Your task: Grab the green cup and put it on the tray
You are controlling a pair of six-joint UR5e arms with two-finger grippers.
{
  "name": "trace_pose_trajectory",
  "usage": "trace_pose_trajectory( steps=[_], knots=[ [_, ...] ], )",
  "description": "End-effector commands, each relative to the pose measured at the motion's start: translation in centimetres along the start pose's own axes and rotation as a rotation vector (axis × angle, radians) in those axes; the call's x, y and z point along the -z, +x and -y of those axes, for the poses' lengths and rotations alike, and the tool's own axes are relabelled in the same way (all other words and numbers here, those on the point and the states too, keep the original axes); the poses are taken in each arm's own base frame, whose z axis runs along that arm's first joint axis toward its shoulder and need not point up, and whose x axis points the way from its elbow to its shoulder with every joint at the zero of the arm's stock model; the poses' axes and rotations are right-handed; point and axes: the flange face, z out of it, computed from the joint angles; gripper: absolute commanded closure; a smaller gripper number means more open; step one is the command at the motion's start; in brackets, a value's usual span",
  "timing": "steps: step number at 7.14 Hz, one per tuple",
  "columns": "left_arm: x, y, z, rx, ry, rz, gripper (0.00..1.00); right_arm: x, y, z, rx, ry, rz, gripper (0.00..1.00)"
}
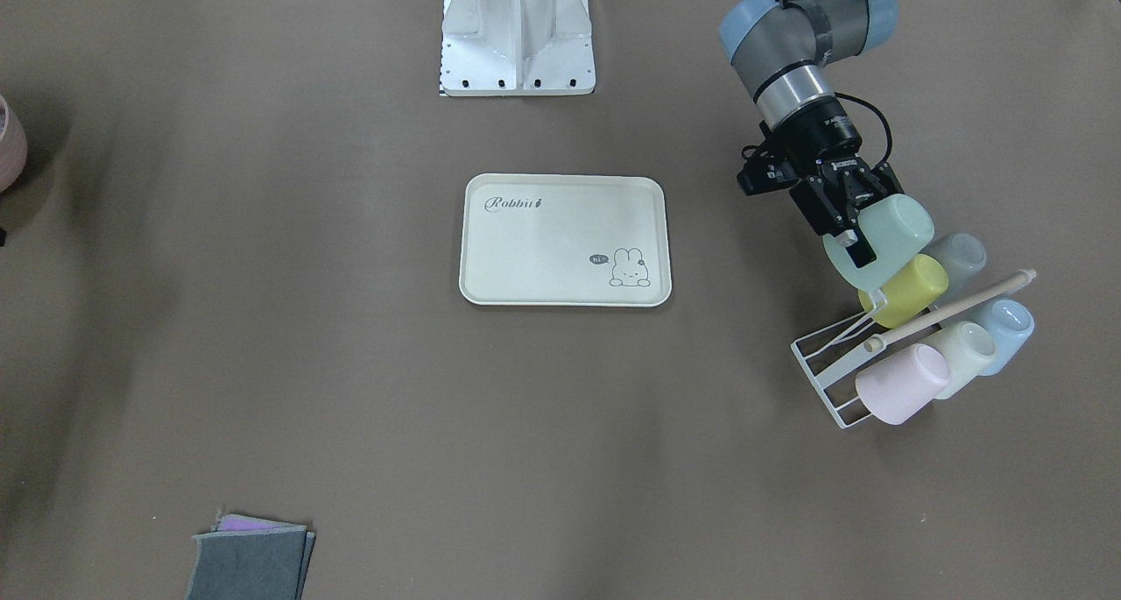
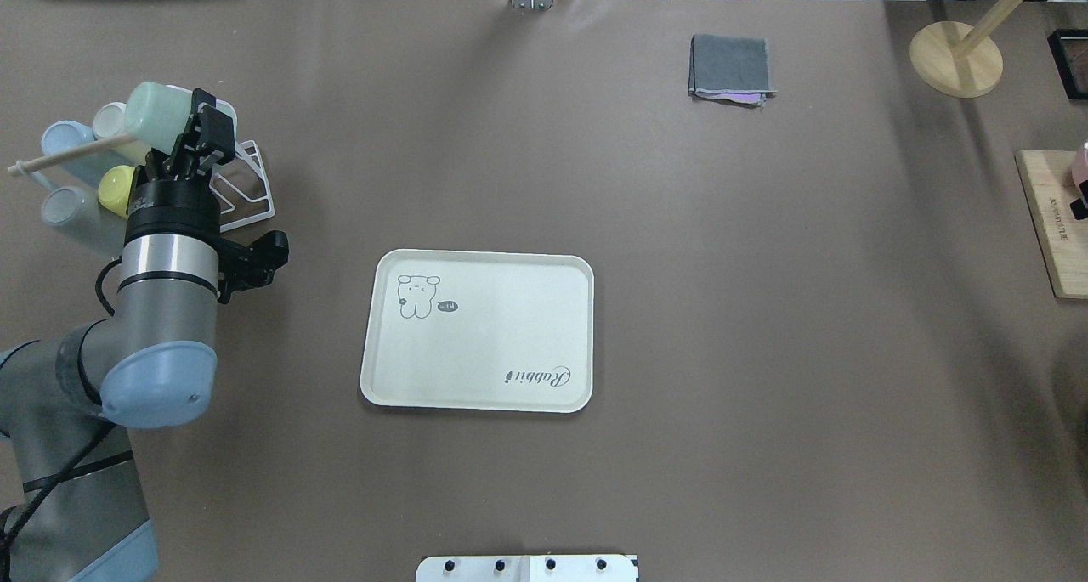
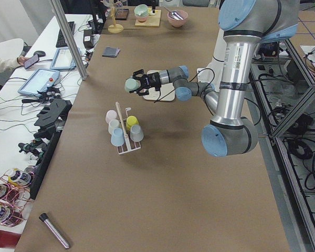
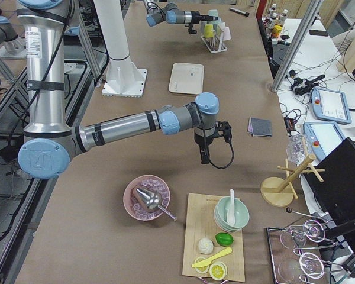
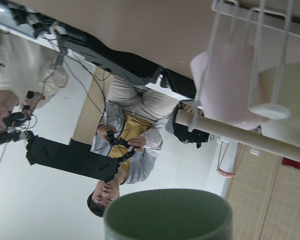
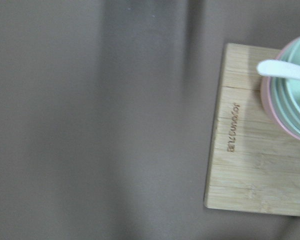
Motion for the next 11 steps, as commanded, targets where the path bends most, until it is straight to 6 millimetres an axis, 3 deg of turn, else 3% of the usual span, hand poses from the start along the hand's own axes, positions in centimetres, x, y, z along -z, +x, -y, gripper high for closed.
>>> trace_pose_trajectory(
  steps=[1,4,6,7,8,10,11],
  knots=[
    [1.2,-0.3,0.4,0.331,0.218,0.099,0.87,0.1,5.7,-1.1,-0.193,-0.108,-0.006,0.01],
    [1.8,-2.0,4.1,1.034,0.532,-0.037,0.87,-0.1,9.2,-1.6,-0.27,-0.114,0.058,0.0],
    [1.5,-3.2,10.3,1.427,0.774,-0.196,0.87,-0.6,9.8,-2.2,-0.279,-0.124,0.049,0.0],
    [2.9,-4.6,13.0,1.57,0.859,-0.306,0.87,-0.7,9.9,-2.4,-0.292,-0.13,0.048,0.0],
    [4.2,-4.0,15.2,1.725,0.906,-0.4,0.87,-0.5,9.8,-2.3,-0.279,-0.127,0.043,0.0],
    [5.1,-1.9,17.5,1.949,1.081,-0.511,0.87,-0.6,10.3,-2.7,-0.298,-0.133,0.03,0.0],
    [5.7,-3.2,18.9,2.021,1.117,-0.548,0.88,-0.1,10.6,-2.8,-0.302,-0.122,0.032,0.0]
  ],
)
